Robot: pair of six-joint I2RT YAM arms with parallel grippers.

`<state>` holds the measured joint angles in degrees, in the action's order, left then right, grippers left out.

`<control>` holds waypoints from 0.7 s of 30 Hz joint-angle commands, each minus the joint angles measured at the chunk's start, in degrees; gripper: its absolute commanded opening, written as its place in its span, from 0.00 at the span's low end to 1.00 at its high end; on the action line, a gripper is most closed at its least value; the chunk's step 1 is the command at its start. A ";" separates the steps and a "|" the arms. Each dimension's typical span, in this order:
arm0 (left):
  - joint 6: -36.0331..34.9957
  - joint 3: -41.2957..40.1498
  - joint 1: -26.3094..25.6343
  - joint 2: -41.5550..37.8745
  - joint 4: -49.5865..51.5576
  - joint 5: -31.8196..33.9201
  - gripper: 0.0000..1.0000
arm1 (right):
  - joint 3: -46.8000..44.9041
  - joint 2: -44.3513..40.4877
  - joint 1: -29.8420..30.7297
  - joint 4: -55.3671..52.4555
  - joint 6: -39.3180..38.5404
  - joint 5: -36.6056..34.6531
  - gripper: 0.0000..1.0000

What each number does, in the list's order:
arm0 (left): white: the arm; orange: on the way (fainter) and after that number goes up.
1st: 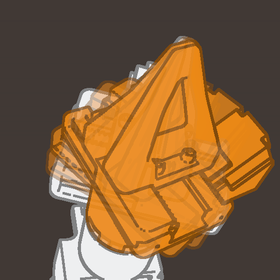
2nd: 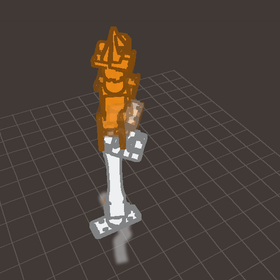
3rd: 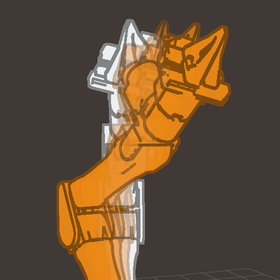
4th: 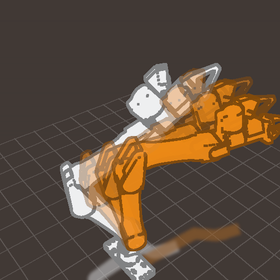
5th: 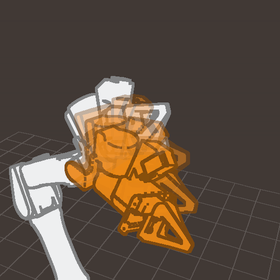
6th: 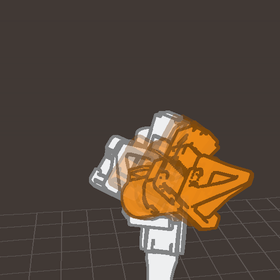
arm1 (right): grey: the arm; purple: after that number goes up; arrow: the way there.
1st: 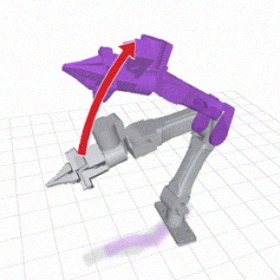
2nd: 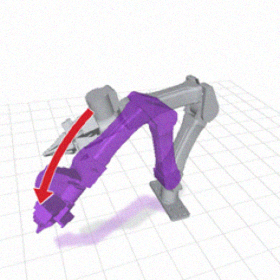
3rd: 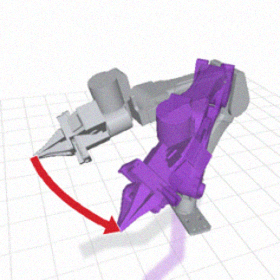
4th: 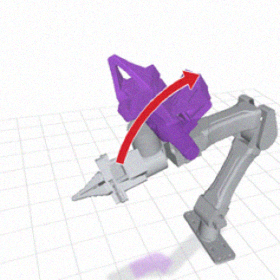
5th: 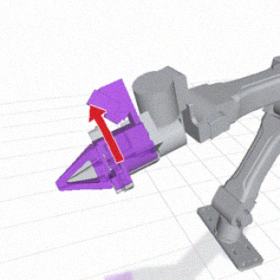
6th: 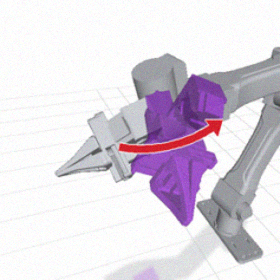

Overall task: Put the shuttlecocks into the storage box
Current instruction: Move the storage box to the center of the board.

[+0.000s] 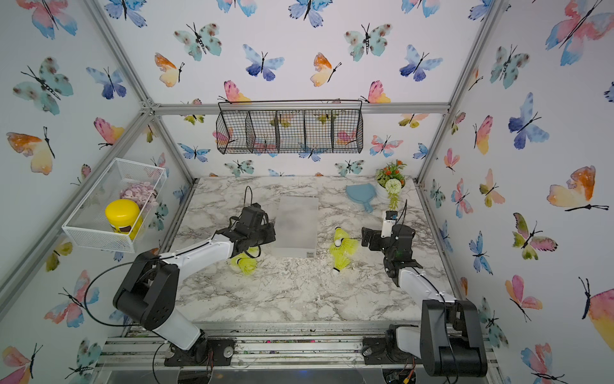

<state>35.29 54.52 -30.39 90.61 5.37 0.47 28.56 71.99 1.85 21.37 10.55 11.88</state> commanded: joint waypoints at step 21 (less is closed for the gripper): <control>7.16 -16.76 -9.11 -10.02 -5.45 4.55 0.00 | 0.76 -7.72 -0.20 -15.41 5.95 6.20 0.98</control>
<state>40.80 38.63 -38.52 81.49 0.23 4.21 28.88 65.95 1.85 9.96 14.96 16.97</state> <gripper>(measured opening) 0.030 0.980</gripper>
